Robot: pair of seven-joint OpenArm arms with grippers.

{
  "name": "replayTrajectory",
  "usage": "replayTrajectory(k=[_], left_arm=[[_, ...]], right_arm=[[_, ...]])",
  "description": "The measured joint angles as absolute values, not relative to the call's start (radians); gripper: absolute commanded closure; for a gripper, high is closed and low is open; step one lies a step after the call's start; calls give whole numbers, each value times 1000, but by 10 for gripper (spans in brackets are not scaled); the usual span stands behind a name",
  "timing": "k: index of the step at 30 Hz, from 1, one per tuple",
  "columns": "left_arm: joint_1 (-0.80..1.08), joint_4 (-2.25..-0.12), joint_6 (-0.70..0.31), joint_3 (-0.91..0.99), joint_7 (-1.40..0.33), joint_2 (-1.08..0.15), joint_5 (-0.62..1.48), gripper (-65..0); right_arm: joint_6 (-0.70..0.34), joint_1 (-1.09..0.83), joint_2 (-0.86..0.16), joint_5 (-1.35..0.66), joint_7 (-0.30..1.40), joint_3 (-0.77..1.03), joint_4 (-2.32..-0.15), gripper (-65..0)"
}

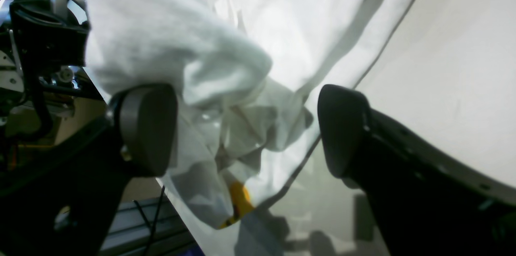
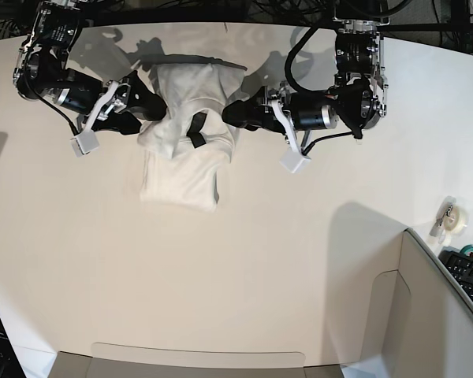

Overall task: Layout the t-shirt on the table in an organized manner, then fold the t-shirt properly
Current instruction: 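Grasp the folded shirt's collar edge with both grippers from either side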

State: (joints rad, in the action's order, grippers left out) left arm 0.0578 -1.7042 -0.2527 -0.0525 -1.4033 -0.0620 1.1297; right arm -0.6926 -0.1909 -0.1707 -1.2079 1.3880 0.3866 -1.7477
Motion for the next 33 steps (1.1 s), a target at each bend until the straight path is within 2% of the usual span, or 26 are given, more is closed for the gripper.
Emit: replayTrajectory(k=[6, 13, 33], left_arm=[[58, -1704, -253, -54, -1403, -62, 1130, -260], [58, -1704, -250, -58, -1403, -62, 1130, -260], [58, -1655, -250, -58, -1403, -84, 1130, -258]], right_arm=[[-693, -209, -146, -1214, 1388, 381, -1747, -538], [-693, -245, -149, -1311, 1410, 390, -1747, -538], [-693, -255, -152, -1364, 1411, 386, -1794, -538]])
